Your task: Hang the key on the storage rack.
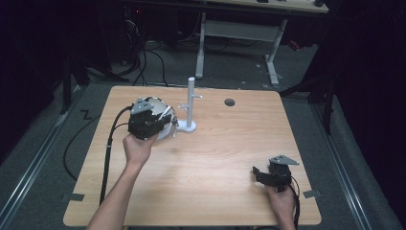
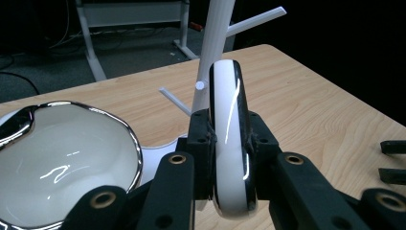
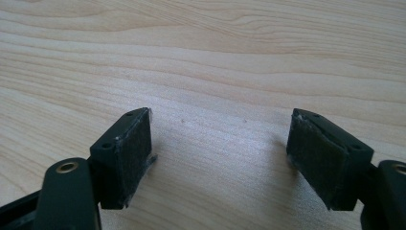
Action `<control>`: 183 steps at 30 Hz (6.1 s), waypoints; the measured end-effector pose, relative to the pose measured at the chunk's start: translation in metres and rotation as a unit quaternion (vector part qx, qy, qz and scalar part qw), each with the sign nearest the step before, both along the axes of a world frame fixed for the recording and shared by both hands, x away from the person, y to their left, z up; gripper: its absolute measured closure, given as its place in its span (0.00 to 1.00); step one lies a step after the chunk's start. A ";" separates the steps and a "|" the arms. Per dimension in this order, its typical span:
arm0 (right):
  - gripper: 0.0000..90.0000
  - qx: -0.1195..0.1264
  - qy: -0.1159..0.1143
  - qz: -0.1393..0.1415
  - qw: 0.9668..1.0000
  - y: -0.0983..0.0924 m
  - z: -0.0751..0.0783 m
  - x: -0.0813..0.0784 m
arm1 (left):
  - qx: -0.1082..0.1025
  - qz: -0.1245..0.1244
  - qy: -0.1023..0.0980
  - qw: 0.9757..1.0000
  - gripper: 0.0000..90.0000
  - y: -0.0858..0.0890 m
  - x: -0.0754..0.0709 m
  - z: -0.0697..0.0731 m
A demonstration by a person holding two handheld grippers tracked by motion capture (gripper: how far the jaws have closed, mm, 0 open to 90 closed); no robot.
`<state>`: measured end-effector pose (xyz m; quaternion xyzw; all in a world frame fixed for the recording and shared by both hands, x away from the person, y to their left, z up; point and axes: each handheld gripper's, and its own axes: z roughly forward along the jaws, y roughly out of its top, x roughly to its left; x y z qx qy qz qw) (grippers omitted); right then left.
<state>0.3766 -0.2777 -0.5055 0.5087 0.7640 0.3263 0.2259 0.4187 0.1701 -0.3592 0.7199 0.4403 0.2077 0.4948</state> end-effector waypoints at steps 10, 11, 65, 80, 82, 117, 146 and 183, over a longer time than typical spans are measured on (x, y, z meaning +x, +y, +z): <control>0.26 0.000 0.000 0.001 1.000 0.000 0.000 0.000 | 0.000 0.009 0.001 1.000 0.85 -0.003 0.019 0.009; 0.26 0.000 0.000 0.001 1.000 0.000 0.000 0.000 | 0.000 0.009 0.001 1.000 0.85 -0.003 0.019 0.009; 0.26 0.000 0.000 0.001 1.000 0.000 0.000 0.000 | -0.016 0.035 0.004 0.999 0.85 -0.012 0.043 -0.001; 0.26 -0.001 0.000 0.000 1.000 0.000 0.000 0.000 | 0.021 0.038 0.003 0.999 0.84 -0.015 0.041 -0.014; 0.26 -0.001 0.000 0.001 1.000 0.000 0.000 0.000 | 0.021 0.040 0.002 0.999 0.84 -0.015 0.040 -0.015; 0.26 -0.001 -0.001 0.001 1.000 0.000 0.000 0.000 | 0.070 0.029 0.047 0.996 0.84 -0.027 0.044 -0.053; 0.26 -0.001 -0.001 0.001 1.000 0.000 0.000 0.000 | 0.078 0.023 0.069 0.994 0.79 -0.028 0.040 -0.067; 0.26 0.000 0.000 0.001 1.000 0.000 0.000 0.000 | 0.040 0.048 0.034 0.997 0.52 0.005 0.003 -0.045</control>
